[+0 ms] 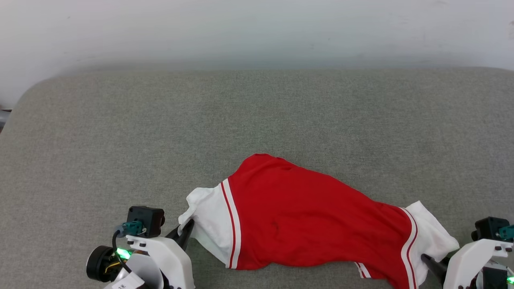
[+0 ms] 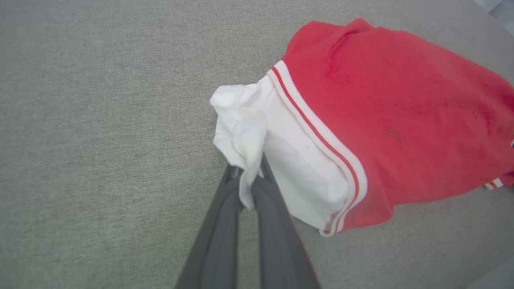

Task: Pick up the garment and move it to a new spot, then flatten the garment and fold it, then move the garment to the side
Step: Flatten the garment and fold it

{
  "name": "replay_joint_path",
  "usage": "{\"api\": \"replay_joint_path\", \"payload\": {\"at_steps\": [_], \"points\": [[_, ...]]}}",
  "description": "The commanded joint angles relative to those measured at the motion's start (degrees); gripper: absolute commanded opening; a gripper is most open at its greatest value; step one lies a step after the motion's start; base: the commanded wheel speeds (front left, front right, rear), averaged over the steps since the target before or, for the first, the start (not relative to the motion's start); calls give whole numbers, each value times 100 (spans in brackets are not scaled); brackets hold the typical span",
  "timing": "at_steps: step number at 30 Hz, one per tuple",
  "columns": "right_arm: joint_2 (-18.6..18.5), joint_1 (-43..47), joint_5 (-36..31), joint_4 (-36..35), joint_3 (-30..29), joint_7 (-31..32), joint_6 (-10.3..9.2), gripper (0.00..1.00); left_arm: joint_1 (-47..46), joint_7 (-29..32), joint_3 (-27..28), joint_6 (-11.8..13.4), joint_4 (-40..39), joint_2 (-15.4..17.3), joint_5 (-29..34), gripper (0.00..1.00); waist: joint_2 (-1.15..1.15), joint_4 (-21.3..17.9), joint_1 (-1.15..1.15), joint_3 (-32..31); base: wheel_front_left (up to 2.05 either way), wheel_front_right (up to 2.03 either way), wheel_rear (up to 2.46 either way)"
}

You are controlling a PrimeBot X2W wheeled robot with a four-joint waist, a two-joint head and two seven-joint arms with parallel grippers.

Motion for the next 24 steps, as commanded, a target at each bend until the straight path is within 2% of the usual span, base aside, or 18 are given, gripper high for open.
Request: {"api": "replay_joint_path", "payload": {"at_steps": [1, 9, 19, 24], "points": [[130, 8, 104, 296, 244, 94, 1, 0, -6, -53, 1, 20, 11, -36, -15, 0, 0, 16, 0, 30, 0, 0, 0], [-168, -97, 160, -75, 195, -180, -2, 0, 89, -261, 144, 93, -16, 39, -11, 0, 0, -14, 0, -99, 0, 0, 0], [-338, -76, -137, -1686, -100, -111, -2, 0, -99, -546, 580, 323, -547, 365, 118, 0, 0, -248, 0, -390, 0, 0, 0], [-336, -427, -370, -2347, -174, 171, -2, 0, -579, -555, 811, 296, -674, 422, 60, 0, 0, -371, 0, -436, 0, 0, 0]]}}
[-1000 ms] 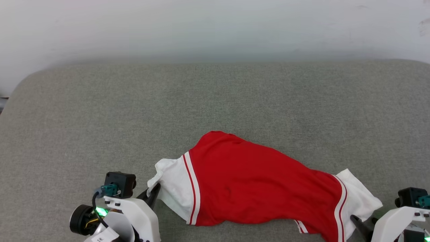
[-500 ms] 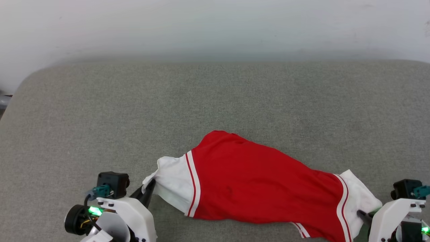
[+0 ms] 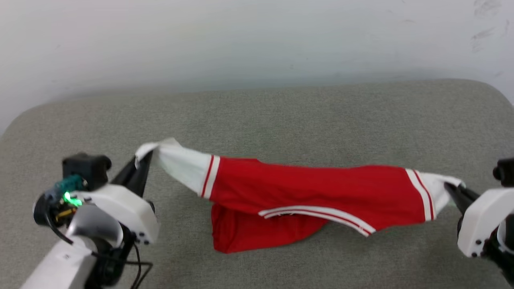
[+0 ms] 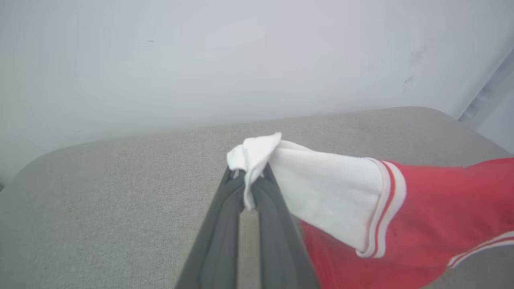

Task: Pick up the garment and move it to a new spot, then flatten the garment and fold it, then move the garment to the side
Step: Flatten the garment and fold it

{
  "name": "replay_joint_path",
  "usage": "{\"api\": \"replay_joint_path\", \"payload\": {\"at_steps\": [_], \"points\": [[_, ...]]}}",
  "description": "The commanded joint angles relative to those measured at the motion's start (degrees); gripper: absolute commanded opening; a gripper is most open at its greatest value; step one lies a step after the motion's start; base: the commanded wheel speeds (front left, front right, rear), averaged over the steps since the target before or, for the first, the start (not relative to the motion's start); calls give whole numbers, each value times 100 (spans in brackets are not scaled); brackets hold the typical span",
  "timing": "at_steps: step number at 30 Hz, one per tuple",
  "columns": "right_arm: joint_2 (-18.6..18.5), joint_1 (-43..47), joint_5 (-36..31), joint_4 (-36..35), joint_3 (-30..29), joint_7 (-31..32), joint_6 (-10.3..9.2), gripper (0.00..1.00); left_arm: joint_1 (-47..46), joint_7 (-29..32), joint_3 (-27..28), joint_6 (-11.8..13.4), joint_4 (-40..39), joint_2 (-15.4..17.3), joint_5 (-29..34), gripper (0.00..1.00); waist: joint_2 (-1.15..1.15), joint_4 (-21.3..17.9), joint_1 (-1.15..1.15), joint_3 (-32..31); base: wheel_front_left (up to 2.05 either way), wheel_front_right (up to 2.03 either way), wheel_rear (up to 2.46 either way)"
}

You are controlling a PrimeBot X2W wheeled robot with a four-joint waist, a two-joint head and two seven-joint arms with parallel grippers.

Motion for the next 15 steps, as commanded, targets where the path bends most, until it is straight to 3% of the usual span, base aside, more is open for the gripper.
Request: {"api": "replay_joint_path", "payload": {"at_steps": [1, 5, 15], "points": [[-35, -217, -53, -107, 8, 56, -4, 0, -245, 5, 66, -52, 17, 23, -38, 0, 0, -38, 0, 6, 0, 0, 0], [-81, -856, -189, -143, 108, 165, -4, 0, -946, -60, 242, -167, 264, -29, -94, 0, 0, -96, 0, 128, 0, 0, 0], [-191, -2987, -477, 636, 479, -53, -5, 0, -3082, -480, 435, -565, 1684, -296, 2, 0, 0, -155, 0, 798, 0, 0, 0]]}}
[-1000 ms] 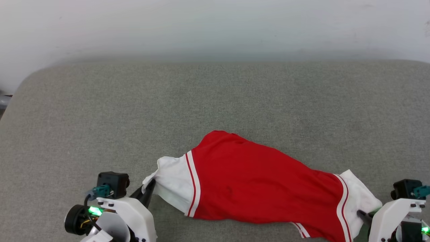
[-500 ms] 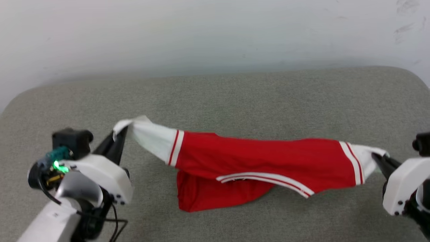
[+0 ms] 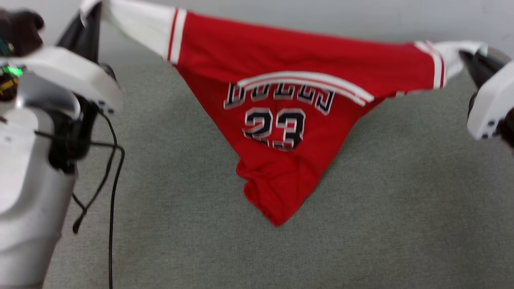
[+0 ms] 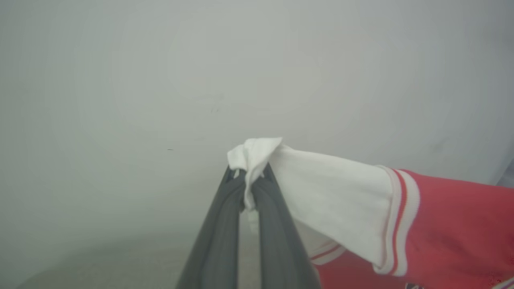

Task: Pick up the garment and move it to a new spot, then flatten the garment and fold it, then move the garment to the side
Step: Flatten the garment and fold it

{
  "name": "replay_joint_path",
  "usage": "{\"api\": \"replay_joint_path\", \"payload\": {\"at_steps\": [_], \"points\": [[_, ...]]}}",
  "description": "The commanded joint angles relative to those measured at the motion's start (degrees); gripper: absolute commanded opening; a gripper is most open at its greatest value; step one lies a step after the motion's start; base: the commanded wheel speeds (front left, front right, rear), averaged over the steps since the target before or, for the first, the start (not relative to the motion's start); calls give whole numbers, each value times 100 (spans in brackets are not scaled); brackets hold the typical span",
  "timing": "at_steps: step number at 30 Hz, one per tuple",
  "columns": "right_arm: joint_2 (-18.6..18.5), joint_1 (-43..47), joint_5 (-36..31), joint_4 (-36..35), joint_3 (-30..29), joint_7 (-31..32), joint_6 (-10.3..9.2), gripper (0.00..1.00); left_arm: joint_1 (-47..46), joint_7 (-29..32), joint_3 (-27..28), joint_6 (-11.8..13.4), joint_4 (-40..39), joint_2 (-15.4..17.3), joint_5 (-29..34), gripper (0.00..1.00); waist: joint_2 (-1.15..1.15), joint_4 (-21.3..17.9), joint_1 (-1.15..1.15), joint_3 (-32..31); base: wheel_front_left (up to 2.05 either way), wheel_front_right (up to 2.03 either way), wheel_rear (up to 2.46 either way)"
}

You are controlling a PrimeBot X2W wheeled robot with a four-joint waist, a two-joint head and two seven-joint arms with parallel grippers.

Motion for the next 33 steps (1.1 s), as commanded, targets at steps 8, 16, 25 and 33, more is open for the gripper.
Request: {"api": "replay_joint_path", "payload": {"at_steps": [8, 16, 25, 33], "points": [[-59, -2095, -243, 972, 284, -507, -7, 0, -2011, -536, 59, -344, 1435, -44, 340, 0, 0, -34, -1, 825, 0, 0, 0], [160, -3760, -551, 2052, 376, -1344, -7, 0, -3452, -808, -69, -591, 2422, -93, 609, 0, 0, -57, -1, 1232, 0, 0, 0], [484, -4871, -710, 3366, 492, -2285, -6, 0, -4381, -994, -227, -898, 3511, -324, 652, 0, 0, -92, -1, 1680, 0, 0, 0], [762, -5107, -546, 4432, 767, -2860, -6, 0, -4443, -1181, -279, -1132, 4436, -451, 540, 0, 0, -151, -1, 2107, 0, 0, 0]]}}
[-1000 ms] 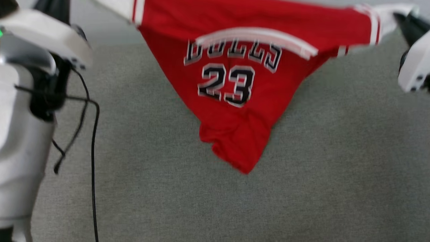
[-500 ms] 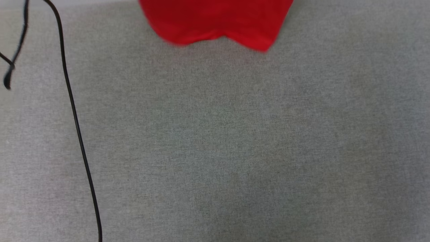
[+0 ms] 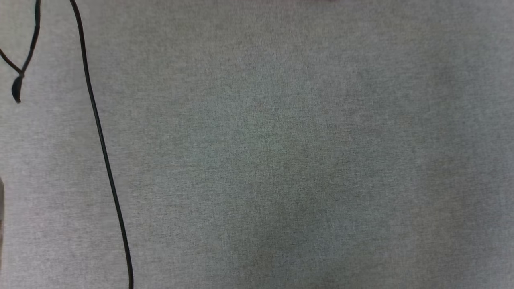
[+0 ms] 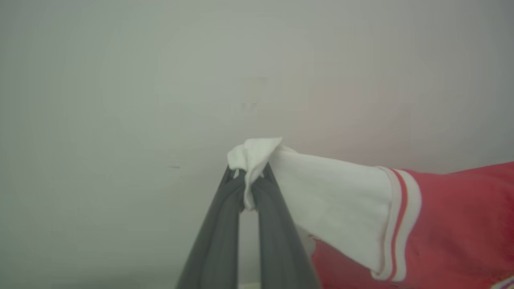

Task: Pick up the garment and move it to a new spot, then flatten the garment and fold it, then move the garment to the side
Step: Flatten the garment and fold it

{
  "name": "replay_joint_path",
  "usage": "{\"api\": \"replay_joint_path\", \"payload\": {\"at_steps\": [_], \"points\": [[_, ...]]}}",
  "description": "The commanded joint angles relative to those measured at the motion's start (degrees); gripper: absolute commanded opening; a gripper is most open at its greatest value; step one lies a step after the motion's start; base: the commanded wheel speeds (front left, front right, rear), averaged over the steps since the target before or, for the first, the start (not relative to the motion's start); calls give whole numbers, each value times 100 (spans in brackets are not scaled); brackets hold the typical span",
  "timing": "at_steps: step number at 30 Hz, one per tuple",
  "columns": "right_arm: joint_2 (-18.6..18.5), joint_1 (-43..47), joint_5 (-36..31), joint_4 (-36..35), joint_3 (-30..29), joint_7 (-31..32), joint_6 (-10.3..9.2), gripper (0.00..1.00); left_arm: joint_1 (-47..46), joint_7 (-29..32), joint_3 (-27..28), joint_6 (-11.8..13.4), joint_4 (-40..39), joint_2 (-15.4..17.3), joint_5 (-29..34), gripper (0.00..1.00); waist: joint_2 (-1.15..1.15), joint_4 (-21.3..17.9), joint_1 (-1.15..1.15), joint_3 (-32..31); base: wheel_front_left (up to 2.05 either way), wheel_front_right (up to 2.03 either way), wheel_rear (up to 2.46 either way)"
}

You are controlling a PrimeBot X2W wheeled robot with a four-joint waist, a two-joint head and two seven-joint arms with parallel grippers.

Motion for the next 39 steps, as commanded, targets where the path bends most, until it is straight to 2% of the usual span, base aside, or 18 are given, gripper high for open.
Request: {"api": "replay_joint_path", "payload": {"at_steps": [1, 9, 18, 21, 26, 34, 39], "points": [[70, -38, 95, 220, 68, -117, -6, 0, 47, -88, 17, -71, 184, -28, -75, 0, 0, -21, -1, 168, 0, 0, 0], [158, 551, 530, 943, 389, -515, -6, 0, 737, -440, 44, -298, 840, -242, -441, 0, 0, 40, -1, 245, 0, 0, 0], [12, 1802, 1260, 929, 760, -981, -6, 0, 2073, -785, 91, -373, 802, -421, -813, 0, 0, 156, -1, -110, 0, 0, 0], [-121, 2365, 1525, 701, 873, -1118, -6, 0, 2623, -810, 144, -376, 494, -390, -791, 0, 0, 210, -1, -320, 0, 0, 0], [-341, 3346, 1824, 172, 1019, -1207, -6, 0, 3706, -818, 544, -276, -443, -271, -620, 0, 0, 254, -1, -723, 0, 0, 0], [-569, 4838, 1916, -715, 920, -1062, -7, 0, 5423, -819, 865, 50, -1647, -186, -565, 0, 0, 229, -1, -1471, 0, 0, 0], [-584, 5734, 1765, -1255, 608, -841, -8, 0, 6432, -616, 951, 382, -2420, -86, -684, 0, 0, 213, -1, -1877, 0, 0, 0]]}}
